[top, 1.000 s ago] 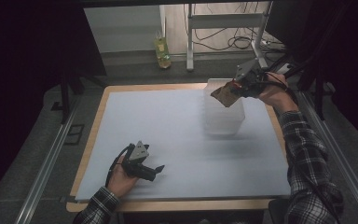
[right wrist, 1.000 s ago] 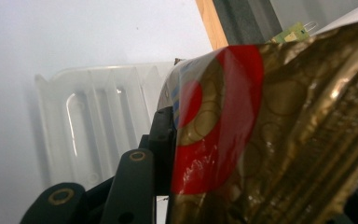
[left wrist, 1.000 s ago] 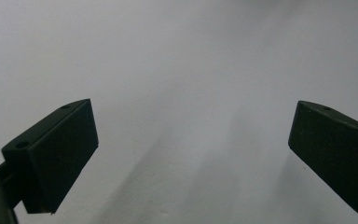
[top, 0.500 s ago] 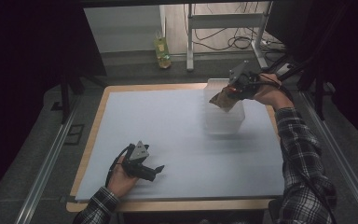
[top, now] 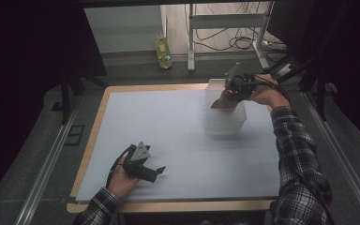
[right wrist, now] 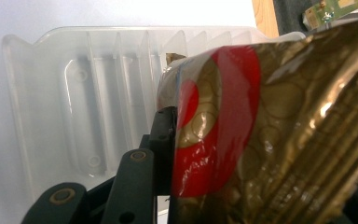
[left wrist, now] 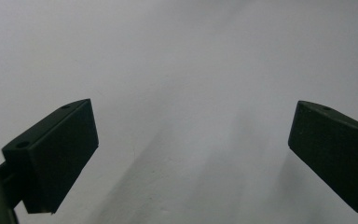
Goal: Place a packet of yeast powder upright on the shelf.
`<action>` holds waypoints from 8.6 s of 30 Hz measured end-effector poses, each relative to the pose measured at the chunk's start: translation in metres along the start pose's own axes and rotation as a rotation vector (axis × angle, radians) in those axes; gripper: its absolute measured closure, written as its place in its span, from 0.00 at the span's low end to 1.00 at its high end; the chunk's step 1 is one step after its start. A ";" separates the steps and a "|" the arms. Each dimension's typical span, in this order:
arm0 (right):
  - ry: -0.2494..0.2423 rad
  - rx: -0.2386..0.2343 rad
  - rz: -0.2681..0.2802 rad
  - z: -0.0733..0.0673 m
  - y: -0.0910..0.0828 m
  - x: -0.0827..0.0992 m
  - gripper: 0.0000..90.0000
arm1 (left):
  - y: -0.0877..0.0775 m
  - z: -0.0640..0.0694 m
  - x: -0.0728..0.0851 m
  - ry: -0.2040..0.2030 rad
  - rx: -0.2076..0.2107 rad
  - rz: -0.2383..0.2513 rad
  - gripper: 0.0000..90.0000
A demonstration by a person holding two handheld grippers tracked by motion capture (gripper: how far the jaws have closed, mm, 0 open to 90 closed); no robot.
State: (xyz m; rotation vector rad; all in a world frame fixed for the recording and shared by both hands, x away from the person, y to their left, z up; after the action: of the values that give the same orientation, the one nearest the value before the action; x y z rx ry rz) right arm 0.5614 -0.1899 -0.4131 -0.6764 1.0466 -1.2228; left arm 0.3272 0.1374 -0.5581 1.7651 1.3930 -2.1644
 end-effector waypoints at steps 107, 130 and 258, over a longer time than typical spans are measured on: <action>0.364 0.118 0.404 -0.083 -0.041 -0.027 0.03 | -0.007 -0.003 -0.005 -0.040 -0.013 0.064 0.00; 0.378 0.122 0.474 -0.112 -0.045 -0.011 0.03 | -0.006 -0.002 -0.004 -0.012 -0.030 0.062 0.00; 0.589 0.041 0.361 -0.218 0.016 0.047 0.00 | -0.001 -0.001 0.001 0.004 -0.019 0.017 0.00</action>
State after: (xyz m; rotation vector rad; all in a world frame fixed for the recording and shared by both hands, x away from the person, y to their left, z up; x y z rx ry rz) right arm 0.3702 -0.2069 -0.5269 -0.0711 1.5460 -1.1393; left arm 0.3272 0.1398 -0.5581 1.7688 1.3894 -2.1327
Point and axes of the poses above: each handheld gripper's, and its own axes: y roughly forward along the jaws, x roughly out of its underside, z roughly to its right, the point moved 4 cm from there along y, roughly forward along the jaws, and after that the axes turned 2 degrees about x, right-handed, at the moved point
